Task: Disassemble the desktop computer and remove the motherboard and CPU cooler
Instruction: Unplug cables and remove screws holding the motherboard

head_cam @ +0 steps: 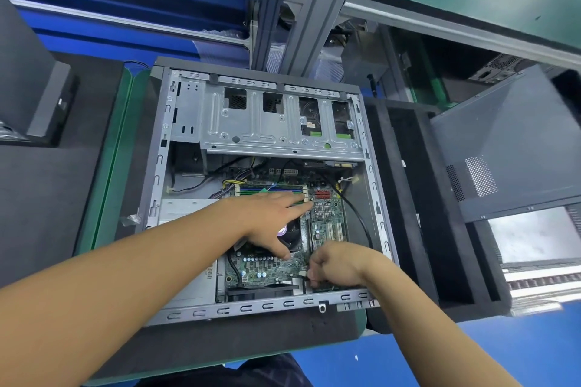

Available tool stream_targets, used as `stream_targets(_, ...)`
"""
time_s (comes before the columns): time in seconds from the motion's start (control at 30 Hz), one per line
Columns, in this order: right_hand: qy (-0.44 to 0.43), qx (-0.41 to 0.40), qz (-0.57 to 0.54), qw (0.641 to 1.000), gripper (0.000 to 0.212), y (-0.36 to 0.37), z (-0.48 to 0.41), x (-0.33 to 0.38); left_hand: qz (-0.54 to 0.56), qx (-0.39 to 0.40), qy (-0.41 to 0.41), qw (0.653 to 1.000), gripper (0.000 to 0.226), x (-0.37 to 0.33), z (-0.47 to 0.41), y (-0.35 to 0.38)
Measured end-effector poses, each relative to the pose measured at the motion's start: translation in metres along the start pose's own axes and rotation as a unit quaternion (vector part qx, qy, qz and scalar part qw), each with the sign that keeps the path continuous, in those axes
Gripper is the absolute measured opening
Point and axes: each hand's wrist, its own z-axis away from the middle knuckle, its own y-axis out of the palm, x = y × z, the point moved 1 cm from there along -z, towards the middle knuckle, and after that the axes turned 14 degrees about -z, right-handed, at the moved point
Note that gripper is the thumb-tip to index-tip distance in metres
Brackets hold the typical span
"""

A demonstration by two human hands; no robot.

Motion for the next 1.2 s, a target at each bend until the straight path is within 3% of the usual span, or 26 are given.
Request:
stream_targets(0.33, -0.066, 0.009, -0.138, 0.988, 0.024, -0.001, 0.013, 0.012, -0.012, -0.004, -0.013, 1.0, 0.111, -0.001, 0.002, 0.001)
stream_targets(0.5, -0.036, 0.001, -0.06, 0.998, 0.025, 0.004, 0.017, 0.018, -0.014, -0.015, -0.021, 1.0, 0.095, -0.005, 0.006, -0.004)
stream_targets(0.63, -0.06, -0.11, -0.013, 0.992, 0.03, 0.003, 0.013, 0.017, -0.058, -0.039, -0.025, 0.997, 0.084, -0.006, 0.006, -0.012)
stream_targets(0.77, -0.162, -0.264, 0.044, 0.95, 0.032, 0.001, 0.021, 0.023, -0.092, -0.099, -0.056, 0.989, 0.061, -0.007, -0.001, -0.02)
stream_targets(0.87, -0.211, -0.327, 0.081, 0.918, 0.026, 0.0, 0.03, 0.024, -0.101, -0.09, -0.063, 0.989, 0.039, -0.014, -0.016, -0.025)
stream_targets(0.93, -0.249, -0.372, 0.106, 0.888, 0.024, -0.001, 0.039, 0.022, -0.09, -0.078, -0.082, 0.989, 0.035, -0.018, -0.028, -0.03)
stream_targets(1.1, -0.283, -0.469, 0.153, 0.822, 0.019, -0.02, 0.054, 0.013, 0.019, -0.079, -0.154, 0.985, 0.027, -0.034, -0.061, -0.041)
stream_targets(1.2, -0.277, -0.481, 0.172, 0.814, 0.013, -0.042, 0.052, -0.001, 0.075, -0.09, -0.194, 0.974, 0.024, -0.04, -0.079, -0.037)
